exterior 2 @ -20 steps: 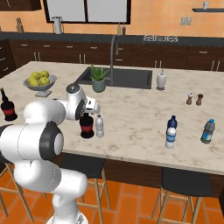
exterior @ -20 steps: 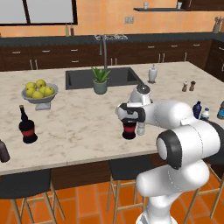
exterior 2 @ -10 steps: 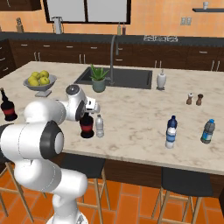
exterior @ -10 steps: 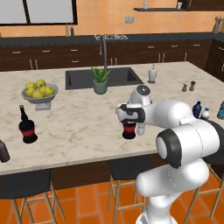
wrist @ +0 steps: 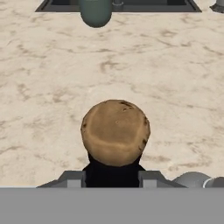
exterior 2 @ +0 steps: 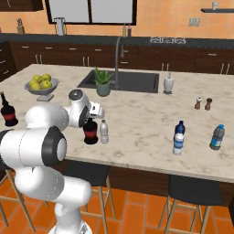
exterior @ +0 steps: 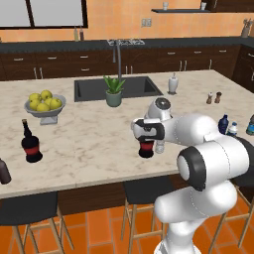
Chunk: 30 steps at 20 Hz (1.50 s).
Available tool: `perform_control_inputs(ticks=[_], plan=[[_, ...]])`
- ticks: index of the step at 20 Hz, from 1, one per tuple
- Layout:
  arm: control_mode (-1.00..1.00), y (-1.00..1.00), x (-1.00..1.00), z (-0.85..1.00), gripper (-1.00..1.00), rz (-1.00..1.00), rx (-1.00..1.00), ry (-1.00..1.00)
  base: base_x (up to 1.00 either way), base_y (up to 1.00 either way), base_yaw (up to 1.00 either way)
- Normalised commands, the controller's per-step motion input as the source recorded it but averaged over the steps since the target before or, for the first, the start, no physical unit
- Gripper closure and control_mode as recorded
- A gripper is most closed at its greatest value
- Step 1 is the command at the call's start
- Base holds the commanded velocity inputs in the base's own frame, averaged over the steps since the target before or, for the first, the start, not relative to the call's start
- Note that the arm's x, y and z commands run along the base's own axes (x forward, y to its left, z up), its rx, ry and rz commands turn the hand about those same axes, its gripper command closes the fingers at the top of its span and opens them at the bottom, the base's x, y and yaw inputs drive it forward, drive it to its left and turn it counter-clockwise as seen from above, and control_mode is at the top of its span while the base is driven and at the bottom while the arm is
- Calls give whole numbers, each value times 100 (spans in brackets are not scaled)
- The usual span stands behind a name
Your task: Move the plastic bottles in the middle to the plastics group, and the glass bottles in the middle to the glass group.
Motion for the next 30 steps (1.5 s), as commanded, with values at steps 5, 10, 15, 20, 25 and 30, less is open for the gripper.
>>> perform_control_inputs(ticks=[5,10,15,20,25,30], plan=[[-100,1,-7,16,100,1,0,-2,0,0,0],[-100,37,-36,49,100,12,3,-7,0,0,0],[-100,78,-28,32,100,16,1,-4,0,0,0],[-100,99,-7,22,100,17,0,0,0,0,0],[-100,100,-7,1,100,16,0,0,0,0,0],[-100,100,-4,0,100,16,0,-1,0,0,0]])
